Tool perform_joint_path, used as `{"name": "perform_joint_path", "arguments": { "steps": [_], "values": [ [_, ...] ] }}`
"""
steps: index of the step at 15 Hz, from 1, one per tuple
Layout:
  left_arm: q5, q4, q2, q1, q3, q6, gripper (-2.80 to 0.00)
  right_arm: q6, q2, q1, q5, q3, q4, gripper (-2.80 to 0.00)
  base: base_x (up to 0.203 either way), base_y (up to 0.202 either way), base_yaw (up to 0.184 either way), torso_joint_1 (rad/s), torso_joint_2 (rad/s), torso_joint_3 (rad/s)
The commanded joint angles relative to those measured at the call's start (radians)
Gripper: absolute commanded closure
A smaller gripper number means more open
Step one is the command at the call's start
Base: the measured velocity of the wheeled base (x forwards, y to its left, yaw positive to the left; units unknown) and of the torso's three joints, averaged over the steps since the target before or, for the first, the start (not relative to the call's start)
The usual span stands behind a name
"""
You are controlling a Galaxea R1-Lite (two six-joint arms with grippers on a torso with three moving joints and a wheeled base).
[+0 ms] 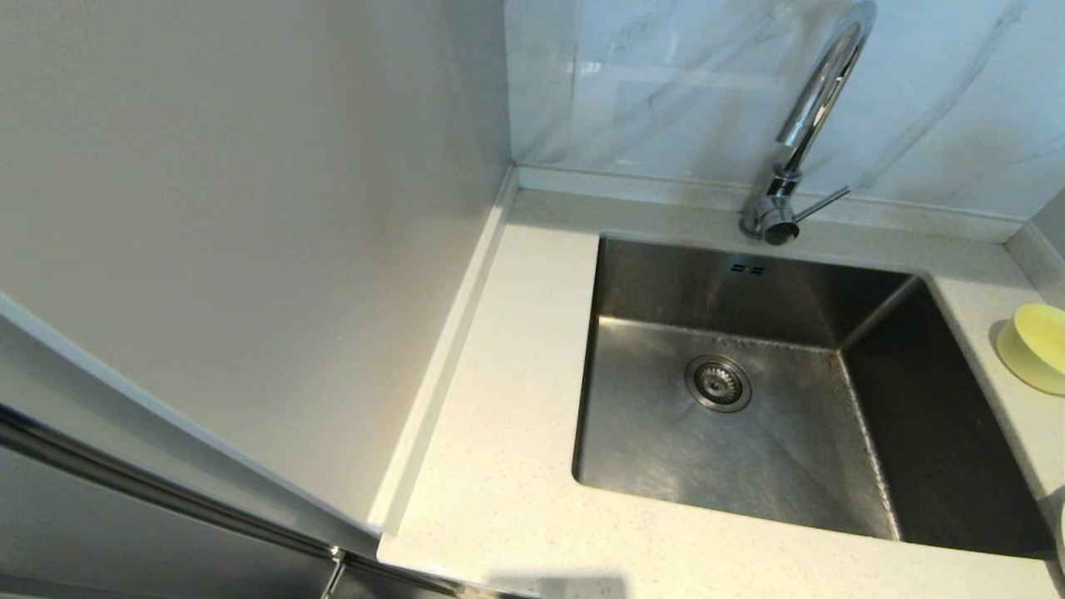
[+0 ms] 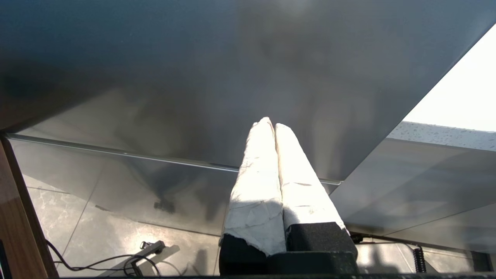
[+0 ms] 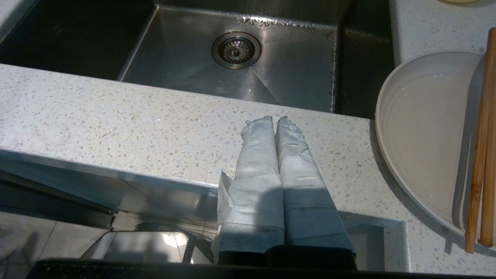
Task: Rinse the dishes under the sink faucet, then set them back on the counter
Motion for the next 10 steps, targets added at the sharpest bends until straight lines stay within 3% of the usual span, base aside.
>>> {"name": "perform_joint_path", "arguments": {
  "steps": [1,10],
  "values": [
    [-0.002,0.0,0.0,0.0,0.0,0.0,0.0,0.001,0.002,0.0,0.0,0.0,0.0,0.0,0.0,0.0,0.0,0.0,0.0,0.0],
    [-0.001,0.0,0.0,0.0,0.0,0.0,0.0,0.001,0.002,0.0,0.0,0.0,0.001,0.0,0.0,0.0,0.0,0.0,0.0,0.0]
  ]
}}
